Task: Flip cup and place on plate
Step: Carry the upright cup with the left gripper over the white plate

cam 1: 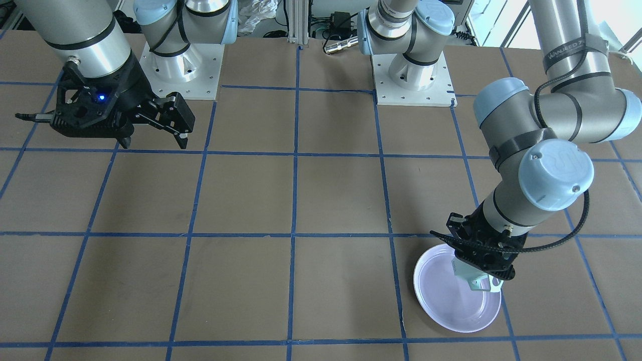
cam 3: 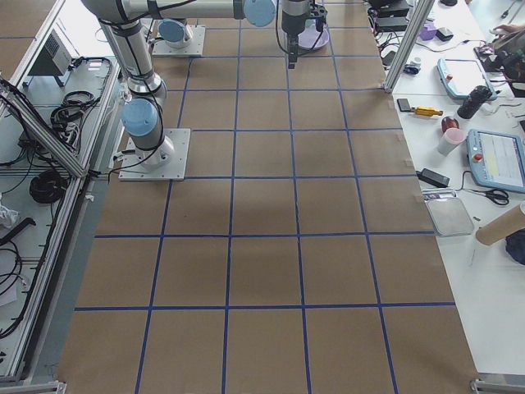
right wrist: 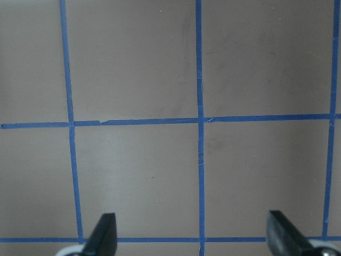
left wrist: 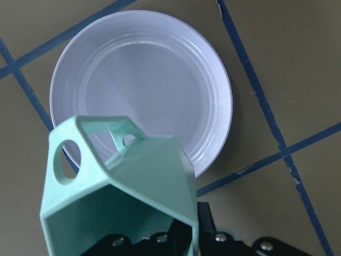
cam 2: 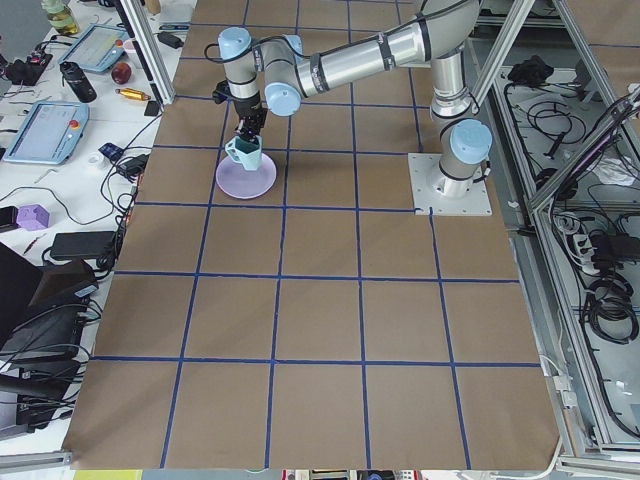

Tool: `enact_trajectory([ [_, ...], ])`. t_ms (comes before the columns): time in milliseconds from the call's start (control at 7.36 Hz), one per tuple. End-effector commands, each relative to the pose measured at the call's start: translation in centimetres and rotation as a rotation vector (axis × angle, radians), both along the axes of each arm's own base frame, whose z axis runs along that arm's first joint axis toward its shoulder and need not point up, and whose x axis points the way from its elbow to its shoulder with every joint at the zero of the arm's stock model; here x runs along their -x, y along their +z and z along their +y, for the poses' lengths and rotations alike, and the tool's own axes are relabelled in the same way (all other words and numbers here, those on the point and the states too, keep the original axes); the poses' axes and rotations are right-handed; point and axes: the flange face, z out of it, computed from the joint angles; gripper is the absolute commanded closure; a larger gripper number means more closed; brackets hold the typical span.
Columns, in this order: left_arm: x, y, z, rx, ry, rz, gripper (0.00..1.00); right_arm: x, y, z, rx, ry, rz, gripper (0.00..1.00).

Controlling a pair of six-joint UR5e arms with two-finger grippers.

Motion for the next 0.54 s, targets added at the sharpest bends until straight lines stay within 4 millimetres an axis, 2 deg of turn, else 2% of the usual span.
enact_trajectory([
  [0,0.5,-2.4,-1.7,0.003,-0.008,-0.025,1.00,0.0,0.0,0.0,0.001,0.001,0.000,0.00],
  [408,1.5,-4.9,-2.0,-0.040,-0.025,-0.030,1.00,0.0,0.0,0.0,0.001,0.001,0.000,0.00],
])
